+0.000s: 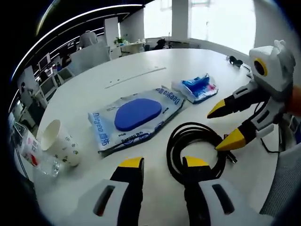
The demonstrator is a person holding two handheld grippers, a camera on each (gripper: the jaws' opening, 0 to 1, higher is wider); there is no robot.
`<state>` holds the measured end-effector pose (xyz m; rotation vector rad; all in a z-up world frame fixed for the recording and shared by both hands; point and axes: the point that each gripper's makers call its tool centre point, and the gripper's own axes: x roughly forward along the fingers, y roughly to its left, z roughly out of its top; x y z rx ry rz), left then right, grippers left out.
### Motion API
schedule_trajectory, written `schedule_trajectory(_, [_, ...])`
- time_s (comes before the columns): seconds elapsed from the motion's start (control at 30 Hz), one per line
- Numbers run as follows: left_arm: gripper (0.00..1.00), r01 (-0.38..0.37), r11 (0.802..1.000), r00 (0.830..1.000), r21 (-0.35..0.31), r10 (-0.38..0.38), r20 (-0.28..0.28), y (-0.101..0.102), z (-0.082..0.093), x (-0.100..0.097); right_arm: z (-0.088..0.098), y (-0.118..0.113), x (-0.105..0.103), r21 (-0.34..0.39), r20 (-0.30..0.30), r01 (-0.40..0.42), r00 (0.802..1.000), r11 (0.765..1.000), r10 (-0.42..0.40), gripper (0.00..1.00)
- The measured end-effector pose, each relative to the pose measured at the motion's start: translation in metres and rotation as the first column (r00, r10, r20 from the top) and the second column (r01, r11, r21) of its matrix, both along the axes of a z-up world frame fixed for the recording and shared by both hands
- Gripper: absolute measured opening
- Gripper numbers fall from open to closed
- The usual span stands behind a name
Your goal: Arrange the tabletop items into an orderly group along one side of the table until the central work area is clear of visible clutter.
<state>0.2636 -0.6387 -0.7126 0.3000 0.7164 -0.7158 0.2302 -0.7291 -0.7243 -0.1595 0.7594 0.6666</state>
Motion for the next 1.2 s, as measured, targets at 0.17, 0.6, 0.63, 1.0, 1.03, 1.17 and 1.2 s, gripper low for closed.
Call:
schedule_trajectory(0.17, [0.41,-0.018,1.000,1.000,-0.014,0.018,0.010,-0.001,0.006,0.001,0.005,-0.001,0.000,0.002,0.021,0.002,1.000,1.000,-0.002,0.50])
schedule_trajectory(0.6, [0.51,-0.029,1.000,0.999,-0.003,0.029,0.014,0.007,0.012,-0.008,0.015,-0.005,-0.002,-0.014,0.073,-0.016,0.997,1.000,0.017,0.63])
schedule_trajectory(0.63, [0.52,-0.032,0.999,0.999,-0.003,0.032,0.018,0.008,0.014,-0.007,0.015,-0.004,-0.001,-0.012,0.076,-0.020,0.997,1.000,0.021,0.64])
schedule_trajectory(1.0, [0.66,-0.048,0.999,0.999,-0.009,0.048,0.006,0.017,0.017,-0.015,0.020,0.008,-0.005,-0.023,0.100,-0.077,0.992,0.997,0.079,0.88])
schedule_trajectory(1.03, [0.67,-0.048,0.999,0.999,-0.005,0.048,0.008,0.019,0.017,-0.016,0.020,0.008,-0.006,-0.020,0.097,-0.077,0.992,0.997,0.078,0.90])
schedule_trajectory(1.17, [0.70,-0.037,0.999,0.999,0.003,0.037,0.013,0.022,0.022,-0.022,0.028,0.006,-0.006,-0.020,0.106,-0.083,0.991,0.996,0.084,0.91])
schedule_trajectory(1.2, [0.71,-0.037,0.999,0.999,0.000,0.036,0.017,0.022,0.024,-0.022,0.029,0.005,-0.006,-0.021,0.106,-0.085,0.991,0.996,0.087,0.91])
